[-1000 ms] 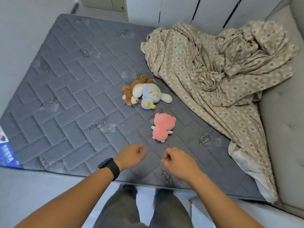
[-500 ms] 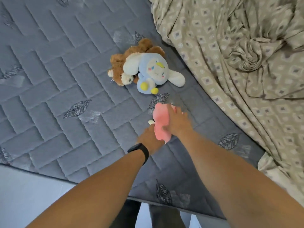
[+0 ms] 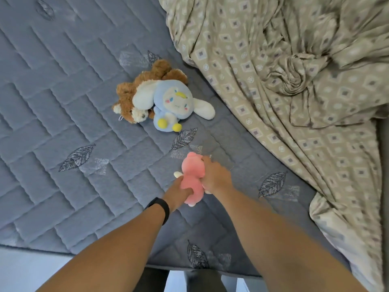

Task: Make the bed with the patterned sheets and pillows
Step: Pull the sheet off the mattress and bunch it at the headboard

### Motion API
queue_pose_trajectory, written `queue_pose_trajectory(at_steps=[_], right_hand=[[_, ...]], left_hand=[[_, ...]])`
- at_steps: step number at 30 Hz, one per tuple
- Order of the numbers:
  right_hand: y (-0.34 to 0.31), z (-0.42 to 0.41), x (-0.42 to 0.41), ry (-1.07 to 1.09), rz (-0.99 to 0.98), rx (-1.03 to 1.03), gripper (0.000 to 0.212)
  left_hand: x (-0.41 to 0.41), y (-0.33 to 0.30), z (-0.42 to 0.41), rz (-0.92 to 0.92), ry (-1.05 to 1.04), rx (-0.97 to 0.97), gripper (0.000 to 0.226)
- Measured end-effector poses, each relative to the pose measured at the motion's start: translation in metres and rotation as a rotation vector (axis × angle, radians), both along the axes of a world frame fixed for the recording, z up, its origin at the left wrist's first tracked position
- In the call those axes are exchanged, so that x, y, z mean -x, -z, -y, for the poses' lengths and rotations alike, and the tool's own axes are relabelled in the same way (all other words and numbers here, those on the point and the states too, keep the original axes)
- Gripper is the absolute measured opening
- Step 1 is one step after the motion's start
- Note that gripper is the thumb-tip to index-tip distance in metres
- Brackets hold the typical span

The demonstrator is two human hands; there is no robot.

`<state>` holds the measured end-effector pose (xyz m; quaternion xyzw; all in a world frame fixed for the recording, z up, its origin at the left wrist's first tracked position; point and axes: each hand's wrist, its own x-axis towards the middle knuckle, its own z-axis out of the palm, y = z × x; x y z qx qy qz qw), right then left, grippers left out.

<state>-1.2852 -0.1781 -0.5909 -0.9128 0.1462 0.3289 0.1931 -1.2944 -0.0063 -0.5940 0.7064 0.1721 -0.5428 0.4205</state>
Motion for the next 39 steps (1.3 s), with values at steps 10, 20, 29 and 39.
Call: queue_pose_trajectory(at_steps=[10, 20, 29, 39], right_hand=[[-0.158, 0.101, 0.131, 0.853, -0.100, -0.189, 0.075], [-0.297, 0.279, 0.125, 1.231, 0.297, 0.079, 0.083], [-0.312, 0.192, 0.073, 0.854, 0.186, -0.216, 0.064], [-0.299, 0.076, 0.025, 0.319, 0.050, -0.261, 0.062]], left_hand=[[0.006, -0.174, 0.066, 0.138, 0.339, 0.012, 0.056], [0.012, -0.289, 0.156, 0.411, 0.716, 0.118, 0.037], [0.010, -0.306, 0.152, 0.491, 0.639, 0.062, 0.033], [-0.004, -0.304, 0.037, 0.532, 0.502, -0.224, 0.028]])
